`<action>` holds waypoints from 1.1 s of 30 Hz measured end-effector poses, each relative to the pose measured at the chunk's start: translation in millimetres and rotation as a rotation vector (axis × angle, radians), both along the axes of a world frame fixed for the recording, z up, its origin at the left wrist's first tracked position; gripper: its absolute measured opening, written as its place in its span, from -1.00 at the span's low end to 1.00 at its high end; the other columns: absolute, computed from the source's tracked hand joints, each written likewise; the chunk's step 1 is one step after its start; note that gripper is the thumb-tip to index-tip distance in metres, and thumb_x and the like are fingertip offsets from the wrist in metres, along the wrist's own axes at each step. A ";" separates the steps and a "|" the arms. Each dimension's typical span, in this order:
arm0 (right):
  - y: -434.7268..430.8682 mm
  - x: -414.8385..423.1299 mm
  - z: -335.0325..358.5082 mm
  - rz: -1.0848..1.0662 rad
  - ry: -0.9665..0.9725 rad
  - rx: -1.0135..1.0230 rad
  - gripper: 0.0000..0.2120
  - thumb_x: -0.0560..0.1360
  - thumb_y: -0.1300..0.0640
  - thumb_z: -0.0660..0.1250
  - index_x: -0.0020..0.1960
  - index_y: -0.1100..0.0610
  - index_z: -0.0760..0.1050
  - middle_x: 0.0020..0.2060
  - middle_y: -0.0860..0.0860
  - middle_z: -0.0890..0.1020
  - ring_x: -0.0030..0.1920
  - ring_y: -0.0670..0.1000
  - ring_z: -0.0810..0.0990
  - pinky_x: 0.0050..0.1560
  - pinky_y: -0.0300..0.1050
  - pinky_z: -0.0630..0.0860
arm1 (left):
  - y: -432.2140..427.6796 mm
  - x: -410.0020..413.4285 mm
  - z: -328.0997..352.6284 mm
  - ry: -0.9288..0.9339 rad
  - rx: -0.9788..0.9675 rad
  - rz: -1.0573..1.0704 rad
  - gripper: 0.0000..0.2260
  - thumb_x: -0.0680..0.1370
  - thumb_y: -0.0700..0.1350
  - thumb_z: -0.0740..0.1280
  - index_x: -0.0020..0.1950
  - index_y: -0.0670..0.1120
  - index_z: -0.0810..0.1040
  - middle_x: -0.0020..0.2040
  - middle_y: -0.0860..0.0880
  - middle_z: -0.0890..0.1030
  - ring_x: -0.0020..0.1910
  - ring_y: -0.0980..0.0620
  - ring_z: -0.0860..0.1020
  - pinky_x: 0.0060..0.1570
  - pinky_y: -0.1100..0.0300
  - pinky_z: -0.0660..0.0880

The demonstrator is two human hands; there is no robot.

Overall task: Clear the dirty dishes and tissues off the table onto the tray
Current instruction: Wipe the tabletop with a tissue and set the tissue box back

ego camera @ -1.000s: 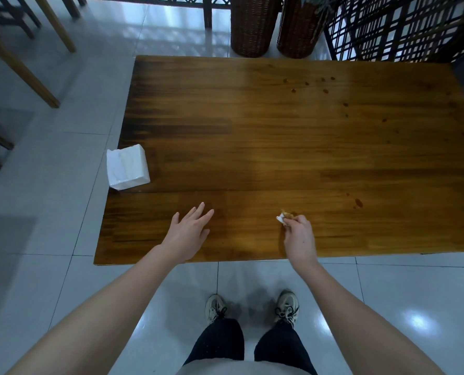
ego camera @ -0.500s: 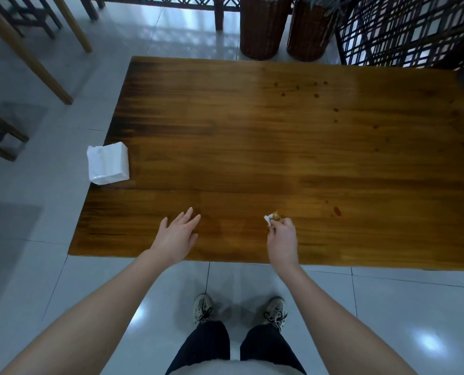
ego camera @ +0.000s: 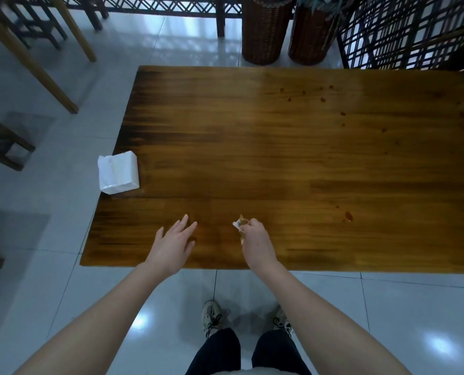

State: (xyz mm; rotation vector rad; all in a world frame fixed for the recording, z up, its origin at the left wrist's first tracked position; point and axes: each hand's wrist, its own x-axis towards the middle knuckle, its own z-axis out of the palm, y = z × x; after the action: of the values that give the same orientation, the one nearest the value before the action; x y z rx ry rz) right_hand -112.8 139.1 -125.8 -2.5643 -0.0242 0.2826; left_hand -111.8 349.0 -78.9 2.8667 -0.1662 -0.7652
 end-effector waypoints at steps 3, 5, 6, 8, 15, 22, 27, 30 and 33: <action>-27.4 0.2 3.2 -0.108 0.002 -0.058 -0.64 0.52 0.40 0.20 0.28 0.19 0.49 0.07 0.05 0.51 0.06 0.00 0.47 0.08 -0.14 0.49 | -4.2 8.9 0.8 -0.007 -0.027 -0.048 -0.53 0.66 0.00 0.11 0.56 0.06 0.09 0.58 -0.02 0.00 0.55 0.00 0.02 0.49 -0.08 -0.01; -53.6 -1.8 5.1 -0.233 0.019 -0.088 -0.67 0.53 0.39 0.20 0.25 0.21 0.51 0.05 0.06 0.51 0.02 0.02 0.49 0.04 -0.11 0.51 | -9.7 15.1 1.5 -0.005 -0.030 -0.086 -0.53 0.66 0.00 0.11 0.56 0.06 0.08 0.58 -0.02 0.00 0.55 0.00 0.01 0.49 -0.08 0.01; -67.4 -4.6 5.5 -0.302 0.024 -0.097 -0.69 0.53 0.39 0.20 0.22 0.22 0.53 0.04 0.06 0.51 -0.01 0.03 0.49 0.01 -0.12 0.51 | -13.5 17.8 1.7 -0.003 -0.033 -0.106 -0.53 0.66 -0.01 0.10 0.57 0.06 0.07 0.59 -0.02 0.00 0.55 0.00 0.01 0.49 -0.08 0.01; -91.8 -13.1 6.5 -0.445 0.030 -0.088 -0.72 0.54 0.40 0.18 0.15 0.25 0.57 0.02 0.08 0.52 -0.05 0.04 0.51 -0.03 -0.12 0.51 | -23.5 21.7 2.5 0.007 -0.036 -0.150 -0.52 0.66 -0.01 0.09 0.57 0.06 0.06 0.59 -0.02 -0.01 0.55 0.00 0.00 0.49 -0.08 0.01; -132.3 -35.1 29.2 -0.590 -0.056 -0.020 -0.73 0.53 0.39 0.22 0.16 0.26 0.57 0.06 0.09 0.55 0.03 0.05 0.54 0.02 -0.24 0.39 | -70.2 31.8 9.3 -0.003 -0.081 -0.271 -0.53 0.66 0.00 0.10 0.56 0.06 0.07 0.59 -0.03 0.00 0.55 -0.01 0.00 0.48 -0.08 -0.01; -221.0 -50.2 69.0 -0.663 -0.149 0.052 -0.72 0.55 0.35 0.24 0.23 0.22 0.54 0.05 0.02 0.54 0.01 -0.04 0.51 0.04 -0.29 0.41 | -175.7 28.5 20.2 -0.022 -0.124 -0.339 -0.52 0.66 -0.01 0.12 0.56 0.08 0.08 0.59 -0.02 -0.01 0.55 -0.02 0.00 0.48 -0.09 -0.01; -307.9 -79.1 89.7 -0.691 -0.219 0.054 -0.73 0.55 0.36 0.23 0.20 0.24 0.56 0.00 0.02 0.54 -0.08 -0.07 0.50 -0.03 -0.32 0.41 | -277.1 16.5 32.6 -0.038 -0.145 -0.412 -0.54 0.67 -0.01 0.09 0.56 0.07 0.09 0.59 -0.01 -0.01 0.56 -0.02 0.00 0.47 -0.08 0.00; -359.1 -101.2 95.7 -0.704 -0.232 0.042 -0.74 0.55 0.35 0.23 0.19 0.24 0.56 -0.01 0.02 0.54 -0.10 -0.10 0.46 -0.05 -0.33 0.39 | -331.8 8.3 39.5 -0.044 -0.142 -0.441 -0.54 0.67 0.00 0.08 0.56 0.07 0.09 0.59 -0.01 -0.01 0.55 -0.02 0.00 0.47 -0.08 0.01; -406.4 -121.4 98.8 -0.728 -0.238 0.048 -0.74 0.55 0.35 0.23 0.19 0.26 0.56 0.01 0.06 0.54 -0.04 -0.01 0.51 -0.02 -0.28 0.39 | -378.1 -1.5 40.5 -0.054 -0.137 -0.471 -0.54 0.67 0.01 0.08 0.56 0.08 0.09 0.59 -0.01 -0.01 0.55 -0.03 0.02 0.47 -0.07 0.01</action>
State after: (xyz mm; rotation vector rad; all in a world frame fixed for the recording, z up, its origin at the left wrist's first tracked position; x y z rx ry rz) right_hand -234.2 -267.3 -27.0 -2.3563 0.7796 -0.2943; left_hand -113.3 -29.1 -38.4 2.7419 -0.8875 -0.7126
